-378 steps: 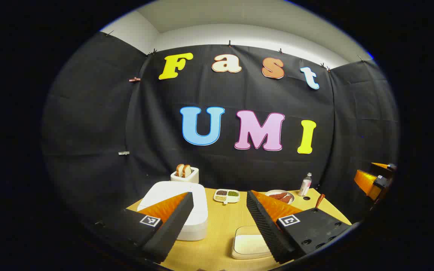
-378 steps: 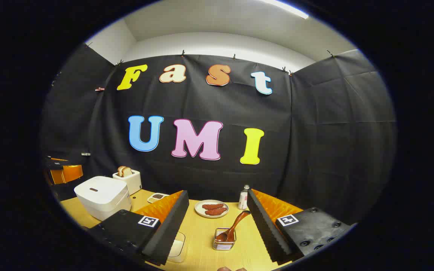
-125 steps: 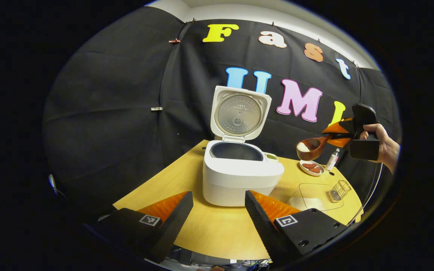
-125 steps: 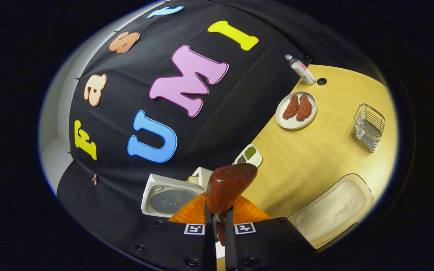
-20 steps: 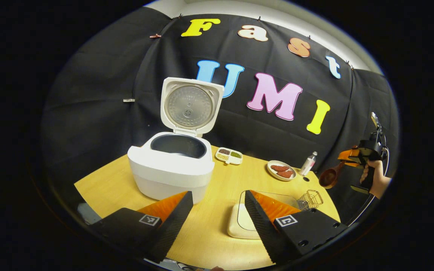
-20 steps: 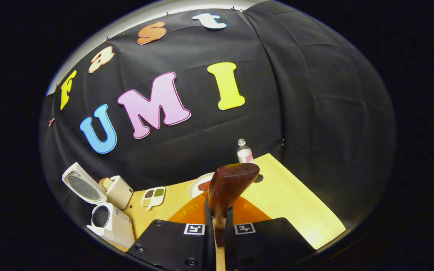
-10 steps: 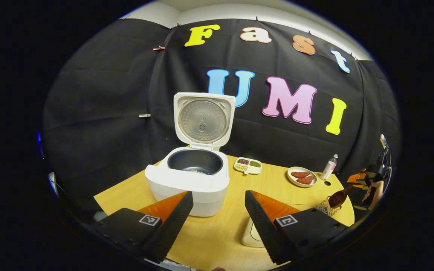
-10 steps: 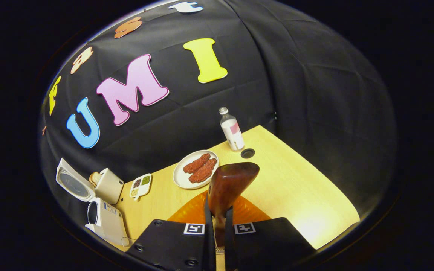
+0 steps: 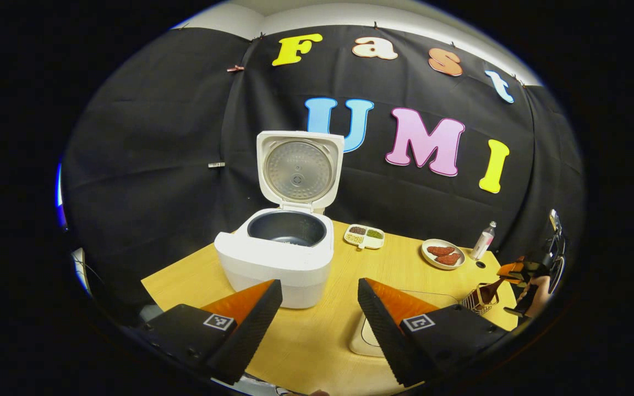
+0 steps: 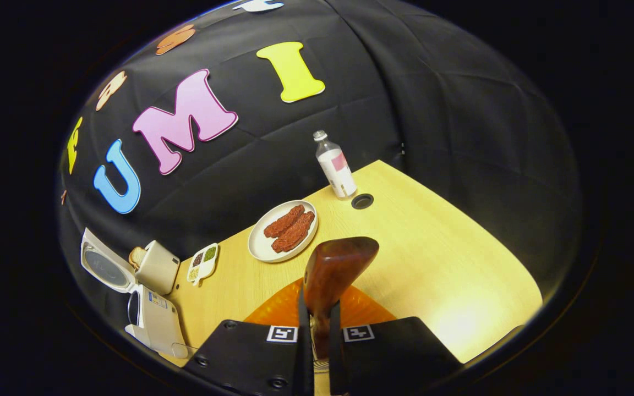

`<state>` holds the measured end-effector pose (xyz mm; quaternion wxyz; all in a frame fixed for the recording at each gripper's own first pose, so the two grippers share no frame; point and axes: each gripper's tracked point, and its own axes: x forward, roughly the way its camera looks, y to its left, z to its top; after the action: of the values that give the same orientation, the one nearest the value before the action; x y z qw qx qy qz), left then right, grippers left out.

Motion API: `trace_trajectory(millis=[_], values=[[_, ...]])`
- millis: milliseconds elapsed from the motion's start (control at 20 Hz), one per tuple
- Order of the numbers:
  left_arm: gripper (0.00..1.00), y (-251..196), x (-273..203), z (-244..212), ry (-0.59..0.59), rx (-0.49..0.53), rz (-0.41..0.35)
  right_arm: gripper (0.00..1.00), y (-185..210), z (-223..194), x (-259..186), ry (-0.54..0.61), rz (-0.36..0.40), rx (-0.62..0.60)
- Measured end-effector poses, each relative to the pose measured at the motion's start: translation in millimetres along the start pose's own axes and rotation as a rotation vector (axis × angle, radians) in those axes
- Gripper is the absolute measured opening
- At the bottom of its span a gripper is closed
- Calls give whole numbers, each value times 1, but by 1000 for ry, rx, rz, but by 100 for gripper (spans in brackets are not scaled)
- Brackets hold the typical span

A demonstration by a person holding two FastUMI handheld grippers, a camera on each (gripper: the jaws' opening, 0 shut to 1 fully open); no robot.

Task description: Close the left gripper, press the button to open the rice cooker; take a wooden spoon from the chopstick holder with the right hand, scoop a spoonful of rice and pour it into the rice cooker, then put the wooden spoon back into the chopstick holder.

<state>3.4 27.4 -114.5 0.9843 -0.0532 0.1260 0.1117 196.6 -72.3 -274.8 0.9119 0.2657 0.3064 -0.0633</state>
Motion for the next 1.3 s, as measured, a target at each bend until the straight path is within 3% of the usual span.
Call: trace_trajectory(millis=[200, 250, 300, 450, 550, 850, 1000, 1300], values=[[95, -4, -3, -5, 18, -13, -19, 23, -3, -2, -10, -9, 2, -3], [95, -5, -3, -5, 22, -14, -24, 37, -2, 0, -15, -18, 6, -17], [95, -5, -2, -6, 22, -15, -31, 36, -1, 1, -21, -23, 15, -27], [95, -6, 4, -5, 24, -8, -63, 88, -4, 2, -38, -34, 6, -55], [95, -3, 10, -1, 20, 11, -75, 99, -8, 7, -50, -62, -18, -71], [95, 14, 23, 50, -92, 121, -105, 98, -43, 18, -104, -136, -129, -66], [95, 22, 31, 81, -125, 121, -123, 98, -64, 11, -132, -139, -184, -73], [95, 20, 43, 179, -254, 185, -124, 99, -76, -5, -163, -132, -234, -52]])
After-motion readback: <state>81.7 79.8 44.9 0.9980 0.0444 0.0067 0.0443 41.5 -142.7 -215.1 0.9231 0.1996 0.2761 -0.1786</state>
